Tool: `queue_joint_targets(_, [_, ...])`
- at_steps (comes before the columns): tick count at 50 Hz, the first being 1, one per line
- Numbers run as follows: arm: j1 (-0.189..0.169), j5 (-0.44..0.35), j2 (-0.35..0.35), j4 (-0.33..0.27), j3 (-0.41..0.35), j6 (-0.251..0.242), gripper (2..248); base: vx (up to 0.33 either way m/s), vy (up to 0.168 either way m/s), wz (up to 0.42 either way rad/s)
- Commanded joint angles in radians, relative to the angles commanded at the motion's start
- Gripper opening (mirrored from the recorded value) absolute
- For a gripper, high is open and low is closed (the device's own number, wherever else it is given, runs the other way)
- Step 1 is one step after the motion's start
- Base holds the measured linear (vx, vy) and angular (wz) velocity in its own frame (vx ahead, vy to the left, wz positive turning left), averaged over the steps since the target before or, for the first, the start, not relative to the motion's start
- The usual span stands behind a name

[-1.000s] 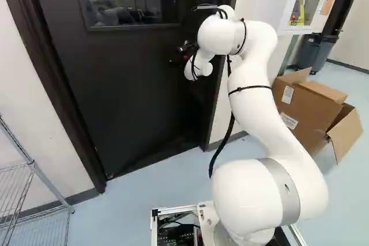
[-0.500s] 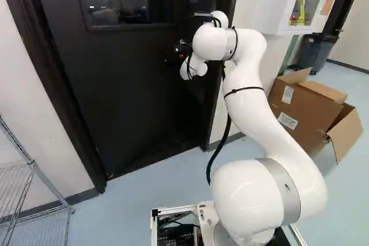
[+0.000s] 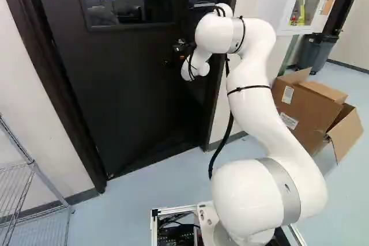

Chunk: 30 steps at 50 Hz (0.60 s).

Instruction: Open the door and move inside

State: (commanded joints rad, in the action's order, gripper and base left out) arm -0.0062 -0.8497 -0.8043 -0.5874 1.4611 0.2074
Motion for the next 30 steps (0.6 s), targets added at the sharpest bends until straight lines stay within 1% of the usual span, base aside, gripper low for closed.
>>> queue_joint_targets(30, [-0.006,0.0,0.151,0.006,-0.211,0.0,247,0.0,0.0,0.0])
